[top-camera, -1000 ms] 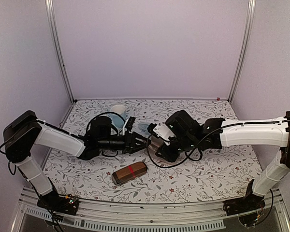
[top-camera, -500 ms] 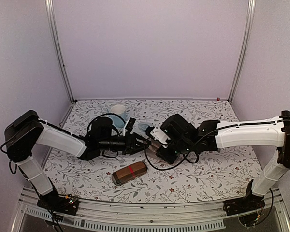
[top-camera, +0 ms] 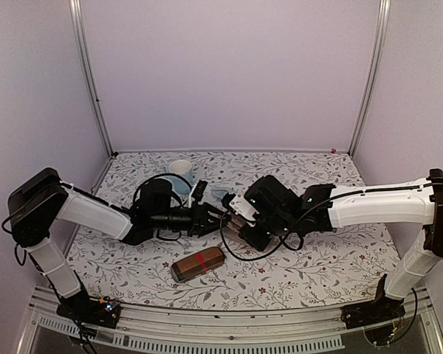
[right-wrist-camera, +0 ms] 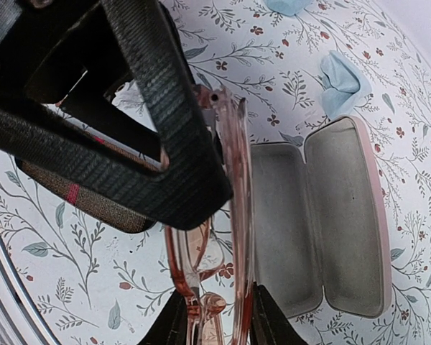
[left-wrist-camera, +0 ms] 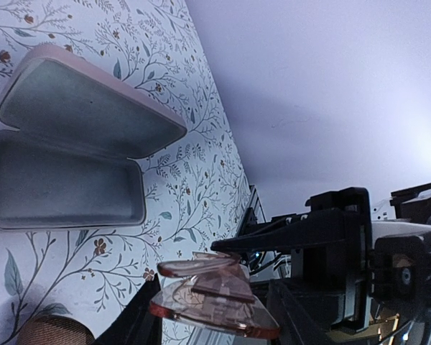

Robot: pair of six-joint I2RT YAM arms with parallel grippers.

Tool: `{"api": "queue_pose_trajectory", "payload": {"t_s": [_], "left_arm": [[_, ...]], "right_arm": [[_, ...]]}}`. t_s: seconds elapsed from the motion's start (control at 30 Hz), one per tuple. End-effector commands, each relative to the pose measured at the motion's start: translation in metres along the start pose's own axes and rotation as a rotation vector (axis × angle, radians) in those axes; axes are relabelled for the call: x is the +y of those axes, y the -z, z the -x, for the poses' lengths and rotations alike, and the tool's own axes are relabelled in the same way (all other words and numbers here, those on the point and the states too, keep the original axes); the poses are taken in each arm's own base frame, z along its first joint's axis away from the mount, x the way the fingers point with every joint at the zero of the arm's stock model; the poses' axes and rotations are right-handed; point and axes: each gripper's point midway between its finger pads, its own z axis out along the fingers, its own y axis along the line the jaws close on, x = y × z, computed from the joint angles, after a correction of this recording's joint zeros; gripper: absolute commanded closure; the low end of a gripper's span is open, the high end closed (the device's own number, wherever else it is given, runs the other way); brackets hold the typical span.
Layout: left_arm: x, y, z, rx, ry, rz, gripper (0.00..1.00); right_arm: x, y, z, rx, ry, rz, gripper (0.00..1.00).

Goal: Organize the sunglasses
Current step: Pass from the left arm to the right

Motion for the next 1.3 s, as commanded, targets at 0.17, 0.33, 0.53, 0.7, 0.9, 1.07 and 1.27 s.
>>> {"api": "queue_pose_trajectory", "payload": {"t_s": [0.17, 0.33, 0.53, 0.7, 0.9, 1.07, 1.27], "left_arm": [[-0.015, 0.000, 0.005, -0.003, -0.060, -0.034, 0.57], [-0.013, 0.002, 0.003, -0.001, -0.075, -0.018, 0.43], [-0.010, 0.003, 0.001, 0.004, -0.077, -0.013, 0.25], [-0.007, 0.008, 0.005, -0.021, -0.098, 0.016, 0.23], [0.000, 0.022, 0.013, -0.071, -0.162, 0.108, 0.23], [0.001, 0.037, 0.025, -0.131, -0.220, 0.185, 0.22], [0.000, 0.052, 0.035, -0.183, -0.273, 0.252, 0.22]], "right_arm": [[-0.011, 0.006, -0.004, 0.003, -0.032, -0.013, 0.74], [-0.017, 0.012, -0.002, -0.019, -0.066, 0.003, 0.74], [-0.023, 0.016, 0.000, -0.039, -0.101, 0.019, 0.75], [-0.023, 0.013, -0.006, -0.024, -0.116, 0.087, 0.75], [-0.029, 0.002, -0.021, 0.027, -0.111, 0.176, 0.74], [-0.036, -0.006, -0.018, 0.039, -0.097, 0.231, 0.74], [-0.045, -0.022, -0.021, 0.094, -0.073, 0.257, 0.75]]}}
